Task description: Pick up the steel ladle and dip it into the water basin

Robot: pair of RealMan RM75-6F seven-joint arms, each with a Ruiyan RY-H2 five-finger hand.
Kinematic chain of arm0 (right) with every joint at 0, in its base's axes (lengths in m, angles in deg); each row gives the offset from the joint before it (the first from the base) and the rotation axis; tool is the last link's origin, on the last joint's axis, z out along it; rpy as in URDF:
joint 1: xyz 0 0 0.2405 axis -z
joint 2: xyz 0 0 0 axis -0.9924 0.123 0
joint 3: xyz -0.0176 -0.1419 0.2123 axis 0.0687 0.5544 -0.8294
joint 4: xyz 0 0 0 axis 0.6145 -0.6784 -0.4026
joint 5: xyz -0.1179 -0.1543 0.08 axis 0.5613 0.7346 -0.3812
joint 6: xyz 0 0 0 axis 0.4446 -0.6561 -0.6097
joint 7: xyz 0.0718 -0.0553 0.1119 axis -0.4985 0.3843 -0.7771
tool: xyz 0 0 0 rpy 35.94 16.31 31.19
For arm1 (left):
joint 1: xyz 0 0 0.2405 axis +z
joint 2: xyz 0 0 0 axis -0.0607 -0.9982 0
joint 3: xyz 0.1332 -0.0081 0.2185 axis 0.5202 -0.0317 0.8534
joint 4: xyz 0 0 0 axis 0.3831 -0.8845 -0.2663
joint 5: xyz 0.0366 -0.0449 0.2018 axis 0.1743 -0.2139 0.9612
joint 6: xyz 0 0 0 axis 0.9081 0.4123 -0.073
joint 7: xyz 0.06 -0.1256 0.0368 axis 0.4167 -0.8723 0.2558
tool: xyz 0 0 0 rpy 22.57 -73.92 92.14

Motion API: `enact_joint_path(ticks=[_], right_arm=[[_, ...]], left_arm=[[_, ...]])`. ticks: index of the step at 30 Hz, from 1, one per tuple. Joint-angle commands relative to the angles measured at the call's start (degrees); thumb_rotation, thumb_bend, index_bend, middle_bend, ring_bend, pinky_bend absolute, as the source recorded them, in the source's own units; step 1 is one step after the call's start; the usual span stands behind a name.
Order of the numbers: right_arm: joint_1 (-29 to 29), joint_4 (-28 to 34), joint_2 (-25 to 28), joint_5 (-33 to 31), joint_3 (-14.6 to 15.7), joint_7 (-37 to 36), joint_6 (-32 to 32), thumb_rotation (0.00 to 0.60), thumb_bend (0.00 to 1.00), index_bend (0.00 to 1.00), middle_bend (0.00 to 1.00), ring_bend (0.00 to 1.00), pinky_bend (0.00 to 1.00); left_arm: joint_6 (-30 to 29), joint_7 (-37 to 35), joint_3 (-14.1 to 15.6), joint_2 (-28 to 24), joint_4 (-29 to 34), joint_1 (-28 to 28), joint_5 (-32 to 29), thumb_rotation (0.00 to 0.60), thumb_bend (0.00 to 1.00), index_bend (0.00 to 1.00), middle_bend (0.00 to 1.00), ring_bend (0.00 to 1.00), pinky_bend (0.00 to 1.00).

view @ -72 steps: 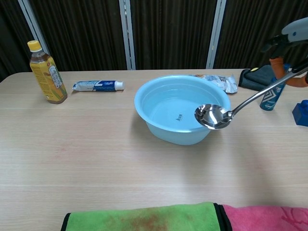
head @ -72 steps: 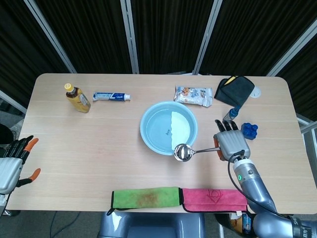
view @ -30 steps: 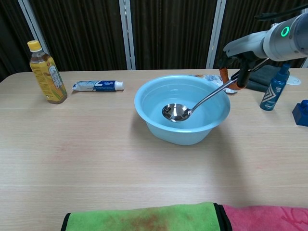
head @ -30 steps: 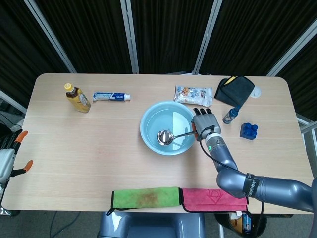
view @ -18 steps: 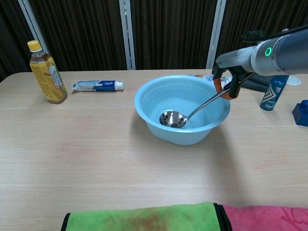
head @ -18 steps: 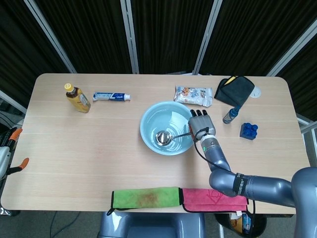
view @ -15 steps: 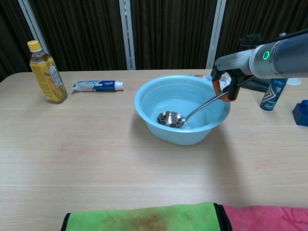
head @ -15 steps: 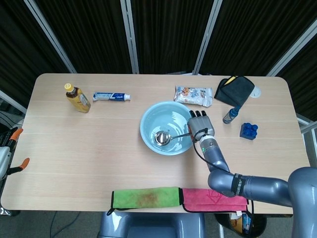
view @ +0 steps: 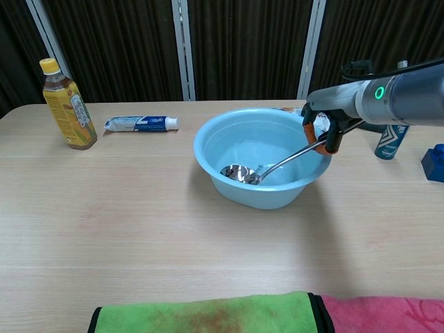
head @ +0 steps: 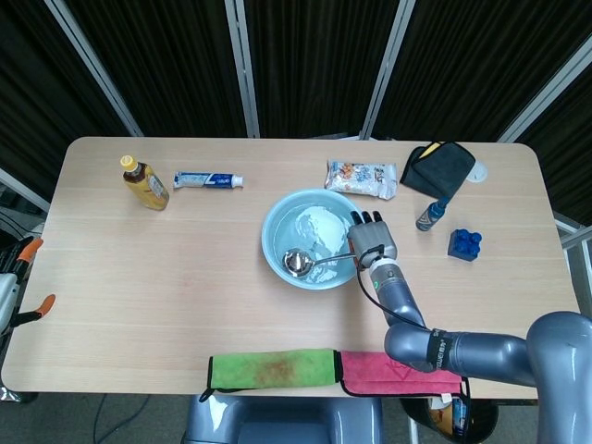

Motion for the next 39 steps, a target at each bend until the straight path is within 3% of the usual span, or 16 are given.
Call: enact_joint_path(ticks=[1, 25, 39], right_arm=[[0.2, 0.4, 0.0, 0.1, 0.2, -0.2, -0.5, 0.6, 0.78, 0.69, 0.03, 0.0, 0.0], [0.6, 3.2, 1.3, 1.3, 0.4, -0.8, -1.1, 0.6, 0.78, 0.69, 0.03, 0.0, 0.0], [-1.3, 14.1, 8.8, -2.7, -2.9, 0.8, -5.5, 0.6, 0.77, 0.69, 0.04, 0.0, 0.0]], left_arm=[[-0.1, -0.4, 0.2, -0.2, 0.0, 0.1, 0.5, 0.6, 0.32, 0.0, 0.0, 0.0, 0.0], [-0.3, -1.0, 0.7, -0.4, 0.1, 0.1, 1.5, 0.6, 0.38, 0.0, 0.0, 0.0, 0.0], [-0.7, -1.6, 0.8, -0.6, 0.2, 0.2, 2.0, 0.6, 0.37, 0.0, 0.0, 0.0, 0.0]])
